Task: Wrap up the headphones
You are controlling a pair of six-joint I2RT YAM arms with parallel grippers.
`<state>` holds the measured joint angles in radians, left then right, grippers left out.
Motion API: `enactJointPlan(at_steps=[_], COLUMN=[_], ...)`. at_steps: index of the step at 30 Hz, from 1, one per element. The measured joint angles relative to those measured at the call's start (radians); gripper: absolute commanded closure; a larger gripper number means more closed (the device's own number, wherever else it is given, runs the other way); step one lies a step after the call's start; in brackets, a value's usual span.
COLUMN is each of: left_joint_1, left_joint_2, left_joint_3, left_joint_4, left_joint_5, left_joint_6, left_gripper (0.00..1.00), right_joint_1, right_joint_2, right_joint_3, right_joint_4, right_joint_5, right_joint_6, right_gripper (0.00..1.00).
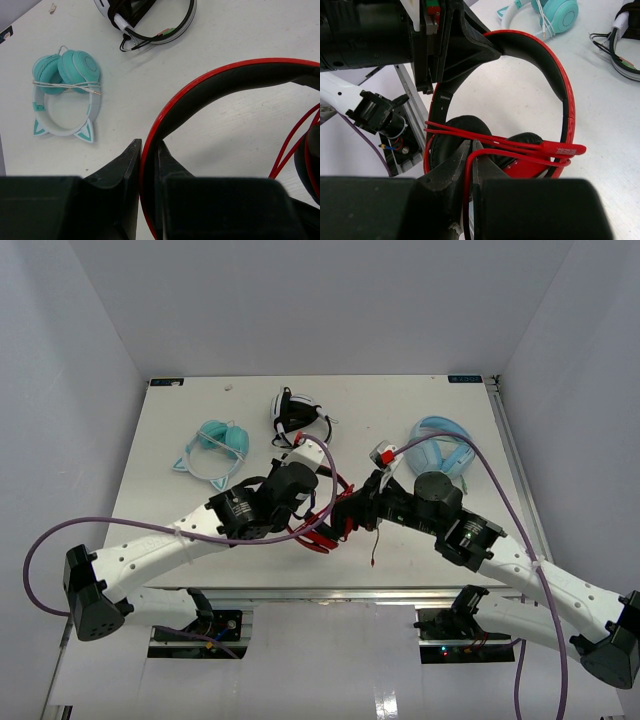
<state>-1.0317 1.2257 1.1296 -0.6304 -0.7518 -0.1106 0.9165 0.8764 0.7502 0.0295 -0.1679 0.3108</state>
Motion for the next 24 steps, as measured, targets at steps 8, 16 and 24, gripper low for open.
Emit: enactJointPlan(at_steps=[8,16,24], left_joint_1=[0.0,0.0,0.0], left_joint_2=[0.019,0.042,0.063], left_joint_3=[0.05,0.088,0.109], left_joint_4=[-0.07,-0.123,-0.182], left_joint_5=[-0.041,-0.05,-0.067], left_joint_6=[-0.117,-0.27,-0.416], left_gripper=[1.0,1.0,1.0], right_joint_1=[0.001,0.021,0.069], right_joint_2=[0.054,0.09,0.14], right_joint_3=[0.002,0.014,0.025], right_joint_4=[0.073,0.132,0.175], right_joint_5=[-0.025,-0.038,-0.043], right_joint_6=[0.037,0.064,0.077], right_gripper=[0.89,0.87,0.87])
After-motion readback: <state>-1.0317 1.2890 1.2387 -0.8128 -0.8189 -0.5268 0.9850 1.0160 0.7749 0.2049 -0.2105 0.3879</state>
